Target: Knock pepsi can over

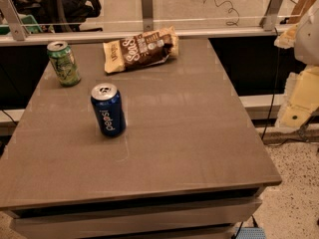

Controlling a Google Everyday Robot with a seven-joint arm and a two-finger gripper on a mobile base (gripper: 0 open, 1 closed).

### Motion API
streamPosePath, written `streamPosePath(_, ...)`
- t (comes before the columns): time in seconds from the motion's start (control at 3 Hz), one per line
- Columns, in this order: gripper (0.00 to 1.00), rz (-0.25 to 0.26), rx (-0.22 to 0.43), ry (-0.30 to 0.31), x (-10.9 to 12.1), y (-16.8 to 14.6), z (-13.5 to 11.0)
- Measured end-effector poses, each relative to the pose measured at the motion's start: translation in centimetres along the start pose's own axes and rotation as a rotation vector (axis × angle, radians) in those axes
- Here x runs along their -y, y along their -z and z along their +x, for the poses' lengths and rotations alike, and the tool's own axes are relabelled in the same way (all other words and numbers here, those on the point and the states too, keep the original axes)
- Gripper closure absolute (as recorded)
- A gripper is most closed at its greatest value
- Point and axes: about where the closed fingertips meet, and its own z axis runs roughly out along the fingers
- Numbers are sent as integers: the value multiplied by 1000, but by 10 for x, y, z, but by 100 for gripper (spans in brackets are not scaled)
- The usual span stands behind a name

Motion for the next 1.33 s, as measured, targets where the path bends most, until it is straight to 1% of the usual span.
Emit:
streamPosePath(0.33,0,0,0,0,0,0,0)
streamPosePath(0.67,0,-32,64,-23,-4,-10,-4)
streamPosePath(1.0,0,-107,210,-53,-20,-46,-20)
streamPosePath(1.33,0,-171,419,-54,-33,-85,-51)
